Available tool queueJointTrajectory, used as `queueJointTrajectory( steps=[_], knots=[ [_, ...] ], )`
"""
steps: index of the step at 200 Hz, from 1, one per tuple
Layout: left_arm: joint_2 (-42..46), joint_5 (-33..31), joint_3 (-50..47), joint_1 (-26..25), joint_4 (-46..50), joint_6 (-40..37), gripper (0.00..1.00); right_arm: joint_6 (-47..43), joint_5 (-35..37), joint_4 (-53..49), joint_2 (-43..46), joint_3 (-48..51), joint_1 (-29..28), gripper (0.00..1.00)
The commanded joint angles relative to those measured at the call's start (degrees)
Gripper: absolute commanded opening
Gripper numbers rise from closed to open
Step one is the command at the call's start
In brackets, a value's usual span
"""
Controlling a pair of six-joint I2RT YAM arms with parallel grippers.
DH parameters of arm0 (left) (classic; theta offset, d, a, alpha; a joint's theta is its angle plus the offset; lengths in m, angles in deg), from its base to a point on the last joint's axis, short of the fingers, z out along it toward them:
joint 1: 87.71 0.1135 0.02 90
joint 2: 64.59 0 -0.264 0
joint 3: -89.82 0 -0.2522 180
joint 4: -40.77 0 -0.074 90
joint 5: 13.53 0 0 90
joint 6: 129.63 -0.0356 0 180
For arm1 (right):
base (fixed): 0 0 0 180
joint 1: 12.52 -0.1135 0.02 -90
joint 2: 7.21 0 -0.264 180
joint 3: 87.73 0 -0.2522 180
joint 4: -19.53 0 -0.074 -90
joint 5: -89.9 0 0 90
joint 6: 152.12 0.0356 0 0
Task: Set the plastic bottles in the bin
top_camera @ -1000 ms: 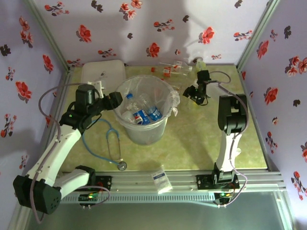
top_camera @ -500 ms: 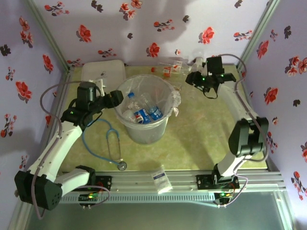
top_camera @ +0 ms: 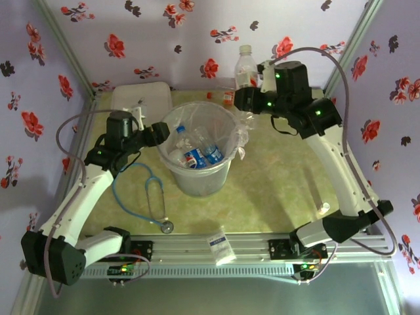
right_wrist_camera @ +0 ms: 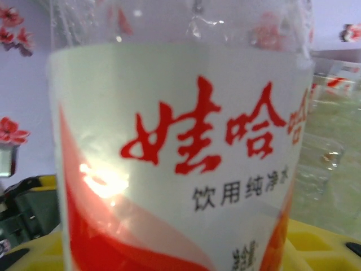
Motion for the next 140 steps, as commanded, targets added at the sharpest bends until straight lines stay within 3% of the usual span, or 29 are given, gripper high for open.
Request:
queueJointTrajectory(
  steps=[1,54,140],
  knots=[
    [0.43,-0.88,-1.52,-0.2,0.43,-1.83,0.7,-2.63,2.89,-3.67,-5.75,-4.04,-4.67,0.55],
    [3.94,-1.57,-2.59,-0.2,1.97,-1.2,0.7,-4.72,11.37,-8.36,-17.19,-12.66,-14.71,0.55],
    [3.54,-2.64,-2.28,-0.14,2.99,-1.73,0.7,-3.22,14.72,-4.95,-18.96,-0.6,-18.97,0.59]
  ],
)
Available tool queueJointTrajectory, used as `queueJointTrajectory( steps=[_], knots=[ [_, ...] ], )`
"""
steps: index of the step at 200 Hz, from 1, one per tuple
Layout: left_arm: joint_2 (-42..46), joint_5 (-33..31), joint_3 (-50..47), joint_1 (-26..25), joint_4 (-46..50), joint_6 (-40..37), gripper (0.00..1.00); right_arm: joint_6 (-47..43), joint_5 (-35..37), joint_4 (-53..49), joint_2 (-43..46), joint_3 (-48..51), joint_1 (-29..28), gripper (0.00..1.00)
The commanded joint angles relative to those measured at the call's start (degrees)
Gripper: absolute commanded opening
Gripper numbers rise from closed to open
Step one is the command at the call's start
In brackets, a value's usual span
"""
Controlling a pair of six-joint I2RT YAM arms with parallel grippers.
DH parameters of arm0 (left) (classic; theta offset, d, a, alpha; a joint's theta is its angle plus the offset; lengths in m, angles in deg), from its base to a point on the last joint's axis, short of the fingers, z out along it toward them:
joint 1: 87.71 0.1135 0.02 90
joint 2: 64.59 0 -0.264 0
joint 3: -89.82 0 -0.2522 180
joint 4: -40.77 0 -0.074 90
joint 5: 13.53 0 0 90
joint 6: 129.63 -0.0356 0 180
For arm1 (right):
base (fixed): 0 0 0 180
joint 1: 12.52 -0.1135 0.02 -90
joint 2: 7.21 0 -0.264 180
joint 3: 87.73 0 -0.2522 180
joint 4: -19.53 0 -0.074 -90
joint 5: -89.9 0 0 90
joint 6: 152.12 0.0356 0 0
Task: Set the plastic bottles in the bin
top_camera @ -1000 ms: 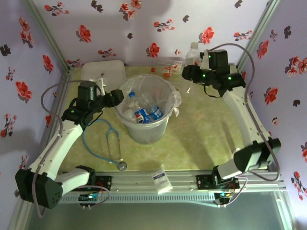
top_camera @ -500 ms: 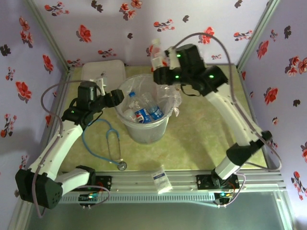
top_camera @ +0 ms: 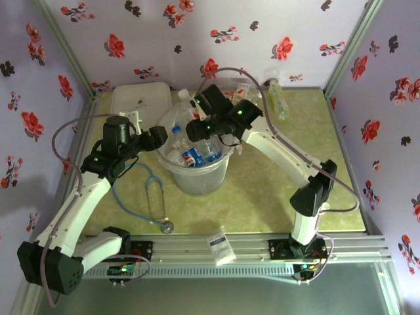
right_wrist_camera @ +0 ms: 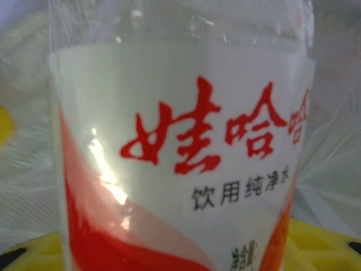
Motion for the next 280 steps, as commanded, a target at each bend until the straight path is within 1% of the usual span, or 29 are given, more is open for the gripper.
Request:
queueJointTrajectory(
  steps=[1,34,58,68,82,105,129,161,216,225,246,273,280],
  knots=[
    [-0.71,-1.54,0.04,-0.12,2.08,-1.75,0.7,0.15,2.63,1.29,1.26,4.03,-0.29,0.59],
    [-1.38,-1.54,0.27,-0.19,2.08,-1.75,0.7,2.34,-0.25,3.7,1.37,8.13,-0.35,0.66],
    [-1.0,-1.91,-0.21,-0.13,2.08,-1.83,0.7,2.84,-0.04,5.07,2.31,10.28,-0.32,0.71],
    [-1.09,-1.89,-0.3,-0.17,2.02,-1.97,0.7,2.76,0.33,5.14,2.51,10.34,-0.29,0.75],
    [-1.43,-1.89,-0.3,-0.12,2.08,-1.84,0.7,2.54,0.52,5.32,3.04,10.25,-0.28,0.84],
    [-1.54,-1.81,-0.3,-0.11,2.08,-1.74,0.7,2.43,0.38,6.06,3.79,10.31,-0.34,0.94],
    [-1.86,-1.81,0.26,-0.18,1.99,-2.01,0.7,1.9,0.78,6.2,3.86,9.55,-0.29,0.98],
    [-2.37,-1.2,0.5,-0.16,1.97,-1.75,0.7,1.58,1.09,6.24,3.89,8.3,-0.28,0.98],
    [-2.14,-1.19,0.4,-0.12,1.82,-1.77,0.7,0.35,3.35,7.25,3.22,5.79,-0.32,0.88],
    [-2.18,-1.19,0.24,-0.17,1.81,-1.58,0.7,0.55,3.1,7.95,3.1,5.87,-0.34,0.86],
    [-1.72,-1.02,-0.3,-0.2,1.81,-1.32,0.7,0.89,1.97,10.59,2.18,7.56,-0.32,0.74],
    [-1.45,-1.1,-0.32,-0.17,1.9,-1.43,0.7,0.97,2.06,9.79,-0.8,7.9,-0.2,0.71],
    [-1.31,-1.1,-0.3,-0.22,1.98,-1.42,0.7,1.07,1.79,9.62,-1.16,8.06,-0.19,0.68]
  ],
)
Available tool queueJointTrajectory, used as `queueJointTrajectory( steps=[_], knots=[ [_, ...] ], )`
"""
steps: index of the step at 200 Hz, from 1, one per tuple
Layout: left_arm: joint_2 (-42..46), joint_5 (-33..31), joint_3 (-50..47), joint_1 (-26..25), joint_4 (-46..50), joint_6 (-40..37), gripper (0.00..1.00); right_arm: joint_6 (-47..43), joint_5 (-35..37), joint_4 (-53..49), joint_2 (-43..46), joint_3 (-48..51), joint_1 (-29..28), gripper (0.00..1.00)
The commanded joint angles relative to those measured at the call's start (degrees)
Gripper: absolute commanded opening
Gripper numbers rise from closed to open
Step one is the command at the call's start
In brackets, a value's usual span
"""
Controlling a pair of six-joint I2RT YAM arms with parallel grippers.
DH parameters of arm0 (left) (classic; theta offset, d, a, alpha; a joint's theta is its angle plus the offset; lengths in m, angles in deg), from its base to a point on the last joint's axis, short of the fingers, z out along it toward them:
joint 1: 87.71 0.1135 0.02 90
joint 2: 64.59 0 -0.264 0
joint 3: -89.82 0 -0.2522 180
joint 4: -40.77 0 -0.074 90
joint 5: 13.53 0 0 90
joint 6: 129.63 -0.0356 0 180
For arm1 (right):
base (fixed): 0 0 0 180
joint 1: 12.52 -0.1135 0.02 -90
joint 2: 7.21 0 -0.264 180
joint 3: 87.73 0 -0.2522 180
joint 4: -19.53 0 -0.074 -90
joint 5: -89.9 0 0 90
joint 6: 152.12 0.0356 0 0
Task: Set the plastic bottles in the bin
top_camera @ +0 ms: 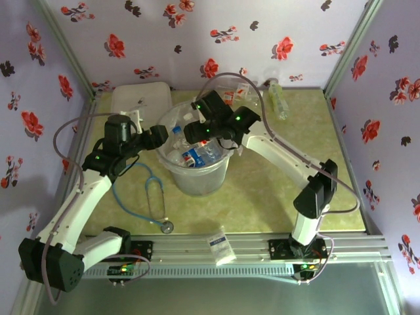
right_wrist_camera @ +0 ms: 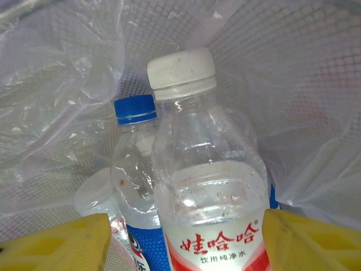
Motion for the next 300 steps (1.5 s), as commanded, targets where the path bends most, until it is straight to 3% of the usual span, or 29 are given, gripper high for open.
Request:
queueJointTrajectory(
  steps=[1,44,96,141,166,193,229,269,300],
  knots=[
    [-0.07,-0.88,-0.68,-0.17,2.45,-1.43,0.7,0.05,0.22,0.4,-2.93,0.63,-0.14,0.68],
    [1.04,-0.96,-2.21,-0.13,2.29,-1.15,0.7,0.07,0.8,1.26,0.83,-0.18,-0.17,0.67],
    [0.46,-1.24,-1.24,-0.14,2.33,-1.6,0.7,-3.32,4.51,6.62,10.35,1.27,1.59,0.86],
    [1.04,-1.23,-1.69,-0.12,2.93,-1.59,0.7,-3.05,6.78,9.46,18.18,8.38,11.24,0.95],
    [0.4,-1.08,-1.18,-0.11,2.27,-1.3,0.7,-6.07,12.97,11.48,19.1,11.76,18.32,0.99],
    [-0.29,0.07,-0.82,-0.2,1.92,-0.9,0.7,-7.96,19.85,13.04,13.89,13.6,27.49,0.99],
    [1.27,-0.23,-0.01,-0.24,3.97,-1.96,0.7,-3.44,15.31,15.48,0.61,10.65,37.95,0.99],
    [2.99,-1.15,1.94,-0.11,6.25,-3.39,0.71,-0.9,15.47,11.33,-17.59,-1.91,41.61,0.97],
    [2.98,-1.23,3.38,-0.11,7.88,-4.61,0.71,1.37,13.84,10.49,-25.79,-8.5,43.09,0.94]
  ],
)
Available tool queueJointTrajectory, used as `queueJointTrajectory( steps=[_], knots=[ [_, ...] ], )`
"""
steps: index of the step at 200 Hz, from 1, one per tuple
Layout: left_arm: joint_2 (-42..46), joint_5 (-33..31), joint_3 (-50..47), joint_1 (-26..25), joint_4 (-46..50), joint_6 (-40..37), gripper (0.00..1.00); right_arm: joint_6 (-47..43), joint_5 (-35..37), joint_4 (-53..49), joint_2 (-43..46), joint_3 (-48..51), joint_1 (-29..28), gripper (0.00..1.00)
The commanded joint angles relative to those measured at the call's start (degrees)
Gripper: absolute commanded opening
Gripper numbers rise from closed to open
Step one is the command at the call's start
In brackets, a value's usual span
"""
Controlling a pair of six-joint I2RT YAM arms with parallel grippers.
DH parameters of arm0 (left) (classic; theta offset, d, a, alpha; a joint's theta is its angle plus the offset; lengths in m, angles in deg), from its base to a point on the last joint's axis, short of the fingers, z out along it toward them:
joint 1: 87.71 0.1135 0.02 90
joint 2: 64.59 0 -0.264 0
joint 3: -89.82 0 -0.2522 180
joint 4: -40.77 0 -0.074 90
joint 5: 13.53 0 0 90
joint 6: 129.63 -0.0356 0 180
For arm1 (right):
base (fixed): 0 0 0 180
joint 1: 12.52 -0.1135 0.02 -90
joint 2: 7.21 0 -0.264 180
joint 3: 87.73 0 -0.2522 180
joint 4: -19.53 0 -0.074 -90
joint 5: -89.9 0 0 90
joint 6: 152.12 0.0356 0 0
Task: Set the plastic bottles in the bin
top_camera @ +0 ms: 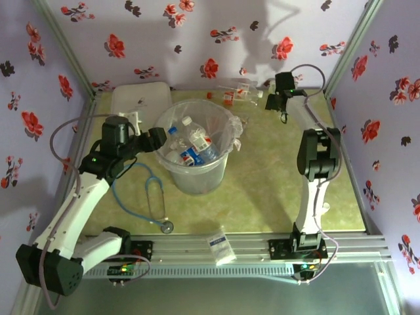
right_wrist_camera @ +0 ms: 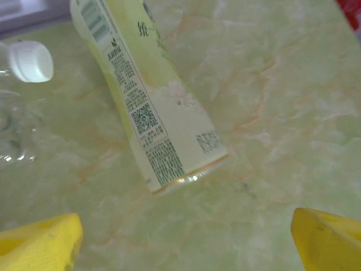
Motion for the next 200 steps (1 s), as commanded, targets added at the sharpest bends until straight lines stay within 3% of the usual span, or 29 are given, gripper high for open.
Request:
queueJointTrajectory(
  steps=[1,88,141,200],
  knots=[
    [0.93,-1.08,2.23,-0.11,3.78,-3.13,0.71,3.06,-0.82,-1.89,-2.82,-5.48,0.83,0.94],
    [1.19,-1.66,3.39,0.13,4.56,-4.44,0.72,4.63,-6.83,-1.17,-11.18,-10.13,3.49,0.84],
    [1.03,-1.57,3.86,0.12,5.2,-4.69,0.72,3.59,-11.37,0.36,-10.53,-7.46,3.51,0.66],
    [1.11,-1.92,3.7,0.41,5.26,-4.96,0.72,5.27,-10.73,5.24,1.37,9.53,3.36,0.59]
  ],
)
